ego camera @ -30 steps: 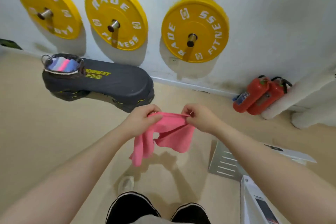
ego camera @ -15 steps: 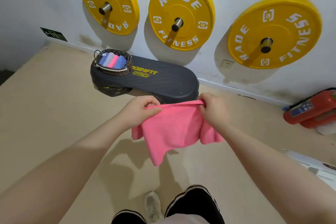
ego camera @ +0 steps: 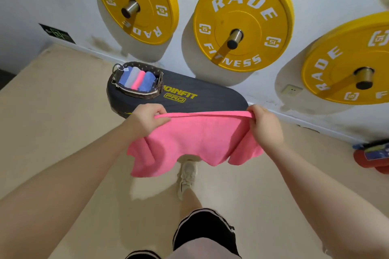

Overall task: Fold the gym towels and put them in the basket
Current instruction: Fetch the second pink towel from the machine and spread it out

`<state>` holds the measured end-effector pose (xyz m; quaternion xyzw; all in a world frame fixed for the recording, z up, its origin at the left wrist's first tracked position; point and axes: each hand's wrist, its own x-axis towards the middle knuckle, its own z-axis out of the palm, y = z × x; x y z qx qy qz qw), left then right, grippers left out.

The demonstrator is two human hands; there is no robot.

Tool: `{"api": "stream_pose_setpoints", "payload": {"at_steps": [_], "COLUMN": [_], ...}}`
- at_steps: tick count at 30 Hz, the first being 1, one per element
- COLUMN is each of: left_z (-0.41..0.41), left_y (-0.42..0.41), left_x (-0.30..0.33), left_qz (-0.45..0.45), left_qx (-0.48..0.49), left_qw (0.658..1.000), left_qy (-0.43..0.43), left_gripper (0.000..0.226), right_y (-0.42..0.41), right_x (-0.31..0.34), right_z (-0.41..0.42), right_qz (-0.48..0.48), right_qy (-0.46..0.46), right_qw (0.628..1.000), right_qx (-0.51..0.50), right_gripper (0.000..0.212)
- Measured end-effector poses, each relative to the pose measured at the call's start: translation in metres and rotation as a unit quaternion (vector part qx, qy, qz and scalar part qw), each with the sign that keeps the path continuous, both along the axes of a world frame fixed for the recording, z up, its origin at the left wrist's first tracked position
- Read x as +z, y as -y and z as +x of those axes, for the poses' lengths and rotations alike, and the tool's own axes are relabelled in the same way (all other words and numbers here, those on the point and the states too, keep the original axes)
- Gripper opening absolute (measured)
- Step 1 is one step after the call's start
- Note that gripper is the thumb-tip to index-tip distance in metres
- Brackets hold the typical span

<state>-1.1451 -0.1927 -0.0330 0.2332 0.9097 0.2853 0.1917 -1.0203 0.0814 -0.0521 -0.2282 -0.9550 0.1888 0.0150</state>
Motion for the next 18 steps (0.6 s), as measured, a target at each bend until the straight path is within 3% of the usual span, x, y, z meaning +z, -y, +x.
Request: {"api": "stream_pose_setpoints", "payload": {"at_steps": [6, 13, 15, 18], "left_z": [-0.151, -0.248, -0.258, -0.273], "left_y": [-0.044, -0.058, -0.05, -0.046], "left_x": [-0.051, -0.149, -0.176, -0.194], "left_qz": [0.016, -0.16, -0.212, -0.215], "left_qx": [-0.055, -0.161, -0.237, -0.266], "left_qw": [0.998, 0.974, 0.948, 0.939], "left_qy": [0.003, -0.007, -0.007, 0.017], "left_gripper": [0.031, 0.01, 0.017, 0.028], "right_y": [-0.052, -0.061, -0.062, -0.063], "right_x": [-0.036, -0.108, -0.134, -0.154], "right_z": [-0.113, -0.17, -0.168, -0.17], "right_qz": [-0.067, -0.1, -0.1, -0.165], "right_qy": [0.101, 0.198, 0.194, 0.145], "right_qw": [0.991, 0.966, 0.963, 0.948], "right_qx": [-0.061, -0.135, -0.156, -0.231], "right_gripper": [0.029, 0.022, 0.027, 0.031]}}
